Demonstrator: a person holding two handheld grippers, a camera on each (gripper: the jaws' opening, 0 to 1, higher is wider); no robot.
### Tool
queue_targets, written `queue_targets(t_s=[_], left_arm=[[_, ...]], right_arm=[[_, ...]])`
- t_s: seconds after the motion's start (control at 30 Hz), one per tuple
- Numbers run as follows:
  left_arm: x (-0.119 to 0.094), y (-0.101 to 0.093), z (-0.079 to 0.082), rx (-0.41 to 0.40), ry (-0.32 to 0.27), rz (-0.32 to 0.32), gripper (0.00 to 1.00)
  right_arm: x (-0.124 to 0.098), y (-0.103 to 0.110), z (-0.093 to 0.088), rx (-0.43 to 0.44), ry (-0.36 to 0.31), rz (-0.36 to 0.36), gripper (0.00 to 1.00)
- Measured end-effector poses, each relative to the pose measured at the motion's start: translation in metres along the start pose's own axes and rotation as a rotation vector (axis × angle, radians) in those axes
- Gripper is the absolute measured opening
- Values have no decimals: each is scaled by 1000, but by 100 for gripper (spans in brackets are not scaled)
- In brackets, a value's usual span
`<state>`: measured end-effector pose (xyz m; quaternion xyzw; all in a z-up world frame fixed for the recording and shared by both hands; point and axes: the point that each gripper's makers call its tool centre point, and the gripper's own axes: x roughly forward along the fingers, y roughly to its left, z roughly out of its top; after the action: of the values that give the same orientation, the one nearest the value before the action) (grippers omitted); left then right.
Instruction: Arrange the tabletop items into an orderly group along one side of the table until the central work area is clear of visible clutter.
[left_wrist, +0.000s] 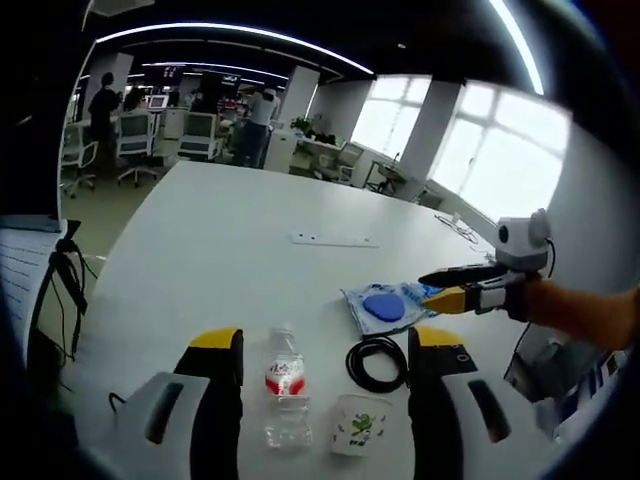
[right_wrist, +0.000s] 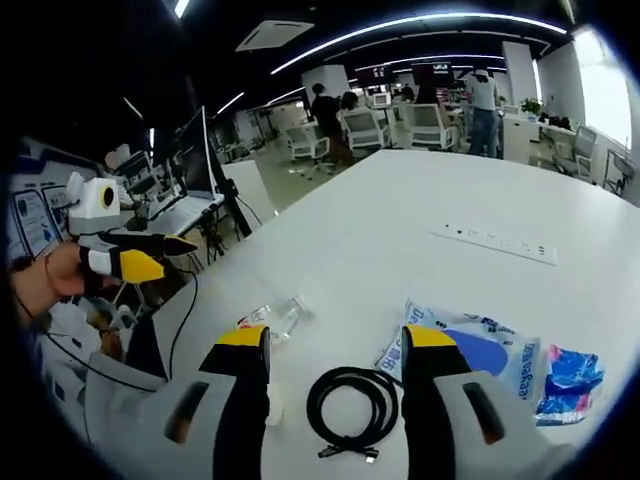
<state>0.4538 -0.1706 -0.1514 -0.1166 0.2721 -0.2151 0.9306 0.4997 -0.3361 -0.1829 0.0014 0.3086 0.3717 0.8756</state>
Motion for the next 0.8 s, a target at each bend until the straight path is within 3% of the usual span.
queue_targets(t_s=[0.5, 0.8], left_arm=[[-26, 28, -13, -45, -2, 25, 68], [-36, 40, -19, -68, -3, 32, 69]], right_arm=[[52, 36, -5, 16, 51, 99, 52], [78, 49, -8, 109, 72, 158, 52]])
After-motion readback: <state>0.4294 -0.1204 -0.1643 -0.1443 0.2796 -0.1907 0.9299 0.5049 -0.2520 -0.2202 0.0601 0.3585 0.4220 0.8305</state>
